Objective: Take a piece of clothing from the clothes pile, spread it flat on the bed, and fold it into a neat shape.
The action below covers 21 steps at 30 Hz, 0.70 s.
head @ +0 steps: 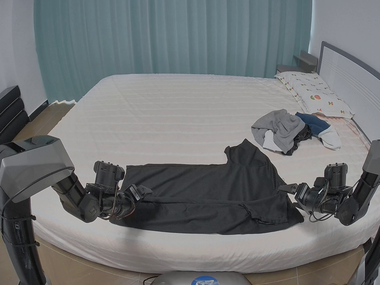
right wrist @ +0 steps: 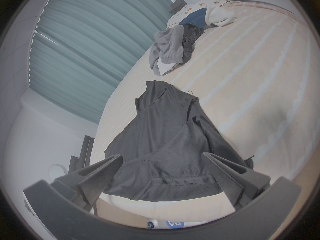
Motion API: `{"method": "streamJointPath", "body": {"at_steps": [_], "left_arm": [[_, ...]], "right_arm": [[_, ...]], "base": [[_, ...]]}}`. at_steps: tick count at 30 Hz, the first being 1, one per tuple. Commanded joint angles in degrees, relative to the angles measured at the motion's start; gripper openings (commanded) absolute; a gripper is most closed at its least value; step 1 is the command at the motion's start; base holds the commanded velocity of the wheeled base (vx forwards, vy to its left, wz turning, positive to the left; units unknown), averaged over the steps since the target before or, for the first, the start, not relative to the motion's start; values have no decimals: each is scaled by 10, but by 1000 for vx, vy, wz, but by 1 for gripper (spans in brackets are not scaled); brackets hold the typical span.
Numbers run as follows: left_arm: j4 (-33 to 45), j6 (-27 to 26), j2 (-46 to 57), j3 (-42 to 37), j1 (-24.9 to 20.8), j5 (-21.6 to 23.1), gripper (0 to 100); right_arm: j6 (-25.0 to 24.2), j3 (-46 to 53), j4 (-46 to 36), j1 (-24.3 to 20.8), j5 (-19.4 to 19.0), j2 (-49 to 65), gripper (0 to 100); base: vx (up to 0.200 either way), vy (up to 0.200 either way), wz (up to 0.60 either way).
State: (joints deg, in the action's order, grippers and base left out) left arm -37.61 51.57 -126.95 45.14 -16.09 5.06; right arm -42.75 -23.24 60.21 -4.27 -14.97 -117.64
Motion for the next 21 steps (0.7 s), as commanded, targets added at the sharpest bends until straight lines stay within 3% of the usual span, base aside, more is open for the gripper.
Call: {"method": "streamJointPath", "body": {"at_steps": [1, 7, 21], "left_arm": [[7, 0, -37, 46, 9, -25, 100], [7, 5, -88, 125, 34, -91, 100], [1, 96, -95, 189, 98, -111, 100]], "right_arm": [[2, 0, 1, -7, 18, -7, 100], [2, 0, 1, -8, 21, -8, 100], [2, -1, 1, -8, 21, -14, 100]], "base": [[0, 0, 0], [0, 0, 0], [0, 0, 0]]}}
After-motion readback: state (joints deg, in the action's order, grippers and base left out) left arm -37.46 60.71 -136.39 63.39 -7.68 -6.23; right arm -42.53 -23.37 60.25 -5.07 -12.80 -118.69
